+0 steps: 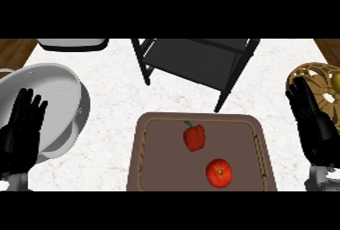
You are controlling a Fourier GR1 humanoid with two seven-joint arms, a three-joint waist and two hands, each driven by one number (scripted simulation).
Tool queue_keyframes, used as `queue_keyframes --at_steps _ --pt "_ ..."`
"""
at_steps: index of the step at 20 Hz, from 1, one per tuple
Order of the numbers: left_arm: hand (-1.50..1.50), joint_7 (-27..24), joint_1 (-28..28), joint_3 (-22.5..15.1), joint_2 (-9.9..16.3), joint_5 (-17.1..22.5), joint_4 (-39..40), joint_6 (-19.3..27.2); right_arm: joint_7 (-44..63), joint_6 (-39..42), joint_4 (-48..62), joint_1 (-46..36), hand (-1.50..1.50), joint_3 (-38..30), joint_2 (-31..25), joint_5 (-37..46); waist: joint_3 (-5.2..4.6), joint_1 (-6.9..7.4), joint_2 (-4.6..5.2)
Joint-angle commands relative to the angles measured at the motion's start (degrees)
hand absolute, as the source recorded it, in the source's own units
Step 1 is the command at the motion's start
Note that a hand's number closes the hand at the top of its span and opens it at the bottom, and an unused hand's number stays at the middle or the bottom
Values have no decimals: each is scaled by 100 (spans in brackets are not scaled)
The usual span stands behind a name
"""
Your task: Pick the bell pepper from the tray and place it in the tiered shelf
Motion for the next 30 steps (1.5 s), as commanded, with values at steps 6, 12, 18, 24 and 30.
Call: queue_keyframes --at_steps 6,12,18,24,30 --pt "0 1144 188 -585 340 -250 1226 -496 -352 -241 -790 -237 150 -375 -712 876 -44 -243 31" --pt "0 1347 -170 -680 163 -117 1610 -781 220 -605 116 726 -150 -127 -432 1487 -41 -180 37" --pt "0 1242 -387 -616 49 -199 1963 -1015 327 368 -766 906 -150 387 -735 1383 -44 -107 12" --pt "0 1596 -305 -751 -71 -294 1508 -863 2213 1017 -2236 720 -150 877 -1018 1278 -46 -69 0" --pt "0 1382 -394 -628 -100 -407 1811 -914 4543 1173 -2603 -444 -150 1723 -893 1975 -57 28 17"
